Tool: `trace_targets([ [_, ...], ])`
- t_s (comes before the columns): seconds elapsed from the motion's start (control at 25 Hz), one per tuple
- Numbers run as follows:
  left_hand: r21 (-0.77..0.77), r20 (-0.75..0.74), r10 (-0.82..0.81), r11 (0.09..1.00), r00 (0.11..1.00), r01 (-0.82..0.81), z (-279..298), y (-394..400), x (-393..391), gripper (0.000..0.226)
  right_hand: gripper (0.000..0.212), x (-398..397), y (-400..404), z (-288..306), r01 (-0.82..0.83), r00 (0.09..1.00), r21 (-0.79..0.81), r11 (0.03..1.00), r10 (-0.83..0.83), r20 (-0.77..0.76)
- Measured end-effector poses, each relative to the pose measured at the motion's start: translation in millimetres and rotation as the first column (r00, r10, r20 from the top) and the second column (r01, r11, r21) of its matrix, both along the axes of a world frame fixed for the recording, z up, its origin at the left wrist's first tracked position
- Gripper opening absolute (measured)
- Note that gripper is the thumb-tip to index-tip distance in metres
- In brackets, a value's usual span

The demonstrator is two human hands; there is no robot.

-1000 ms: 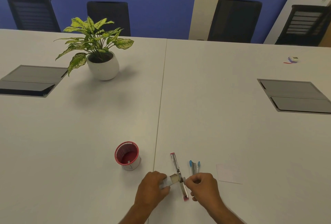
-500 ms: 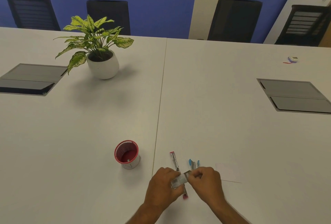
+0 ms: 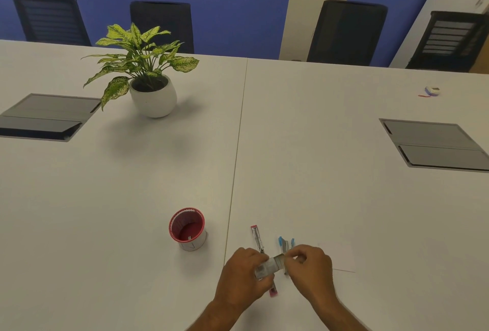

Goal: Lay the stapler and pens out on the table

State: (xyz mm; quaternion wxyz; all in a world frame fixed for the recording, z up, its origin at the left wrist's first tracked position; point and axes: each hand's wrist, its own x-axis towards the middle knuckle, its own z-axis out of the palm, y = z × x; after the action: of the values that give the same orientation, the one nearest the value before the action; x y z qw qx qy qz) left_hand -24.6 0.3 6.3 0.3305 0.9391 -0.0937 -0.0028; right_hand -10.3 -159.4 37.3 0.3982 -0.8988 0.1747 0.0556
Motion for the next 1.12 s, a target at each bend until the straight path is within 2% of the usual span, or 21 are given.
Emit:
trace_targets([
  [0.08,-0.007,-0.027,-0.011,1.0,1.0,0.011,3,0,-1,0.055,0.016,-1,-6,1,0.155,0.988,0.165,0.974,-0.156,-0.007],
  [0.16,-0.012,-0.047,-0.017,1.0,0.999,0.016,0,0,-2,0.054,0.013,0,-13,-2,0.278,0.958,0.36,0.891,-0.23,-0.169],
  [0.24,-0.007,-0.053,-0.03,1.0,0.998,0.03,0,-1,-2,0.053,0.011,0,-15,0,0.369,0.907,0.541,0.756,-0.165,-0.388],
  [0.32,0.003,-0.067,-0.047,0.999,0.997,0.047,0,-3,-2,0.053,0.015,-1,-16,0,0.405,0.882,0.615,0.677,-0.111,-0.458],
  [0.4,-0.003,-0.062,-0.048,0.999,0.997,0.048,-1,-3,-2,0.051,0.015,-2,-17,-1,0.394,0.892,0.636,0.663,-0.11,-0.439],
  [0.68,0.007,-0.124,-0.054,0.998,0.991,0.056,2,-3,-2,0.052,0.011,-4,-17,-8,0.316,0.924,0.615,0.723,-0.088,-0.372],
  [1.12,-0.033,-0.099,-0.066,0.997,0.993,0.063,0,-2,0,0.06,0.006,-7,-6,-4,0.271,0.933,0.604,0.75,-0.051,-0.356],
])
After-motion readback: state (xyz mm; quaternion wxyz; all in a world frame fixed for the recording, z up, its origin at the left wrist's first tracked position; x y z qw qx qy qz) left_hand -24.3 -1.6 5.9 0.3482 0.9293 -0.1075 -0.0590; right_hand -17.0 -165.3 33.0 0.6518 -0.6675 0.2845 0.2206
